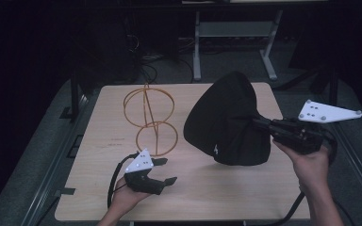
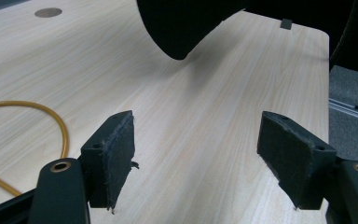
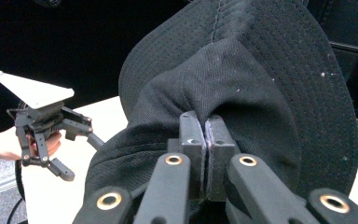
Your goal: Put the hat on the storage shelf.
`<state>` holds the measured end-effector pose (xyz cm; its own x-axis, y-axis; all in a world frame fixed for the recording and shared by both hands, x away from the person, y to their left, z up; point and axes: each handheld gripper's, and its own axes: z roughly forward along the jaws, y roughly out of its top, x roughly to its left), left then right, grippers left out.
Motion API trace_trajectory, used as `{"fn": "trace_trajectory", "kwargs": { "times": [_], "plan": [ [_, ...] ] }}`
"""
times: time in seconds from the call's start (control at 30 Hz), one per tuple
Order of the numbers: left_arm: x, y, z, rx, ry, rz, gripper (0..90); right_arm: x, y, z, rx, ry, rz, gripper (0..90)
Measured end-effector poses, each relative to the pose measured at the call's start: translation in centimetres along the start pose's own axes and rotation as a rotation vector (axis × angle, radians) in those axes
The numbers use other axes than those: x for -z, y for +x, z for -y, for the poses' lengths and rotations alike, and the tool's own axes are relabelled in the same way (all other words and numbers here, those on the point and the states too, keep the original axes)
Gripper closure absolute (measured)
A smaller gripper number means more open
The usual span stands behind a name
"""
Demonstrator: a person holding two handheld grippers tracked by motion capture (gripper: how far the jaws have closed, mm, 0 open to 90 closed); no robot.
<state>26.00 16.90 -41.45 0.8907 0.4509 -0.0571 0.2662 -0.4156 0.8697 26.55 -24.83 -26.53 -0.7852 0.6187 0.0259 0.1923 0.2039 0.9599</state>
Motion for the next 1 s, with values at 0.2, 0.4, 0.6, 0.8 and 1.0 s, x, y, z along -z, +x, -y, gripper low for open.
{"fn": "trace_trajectory", "kwargs": {
  "times": [0.2,0.4,0.6,0.8,1.0],
  "plan": [
    [-0.1,0.1,0.2,0.004,-0.002,0.013,26.9,-0.7,0.0,-1.3,0.017,0.001,-0.014,88.3],
    [-0.4,0.2,0.4,-0.006,0.014,0.016,26.4,-1.6,-0.1,-2.7,0.012,0.004,-0.039,88.2],
    [-0.5,0.1,0.5,-0.013,0.006,0.014,26.5,-2.5,-0.1,-4.1,0.025,0.010,-0.049,88.2],
    [-0.6,0.1,0.7,-0.020,0.001,0.016,26.7,-3.5,-0.1,-5.2,0.032,0.011,-0.063,88.2],
    [-0.8,0.0,0.9,-0.023,0.014,0.025,26.8,-4.9,0.0,-6.2,0.037,0.023,-0.085,88.2]
  ]
}}
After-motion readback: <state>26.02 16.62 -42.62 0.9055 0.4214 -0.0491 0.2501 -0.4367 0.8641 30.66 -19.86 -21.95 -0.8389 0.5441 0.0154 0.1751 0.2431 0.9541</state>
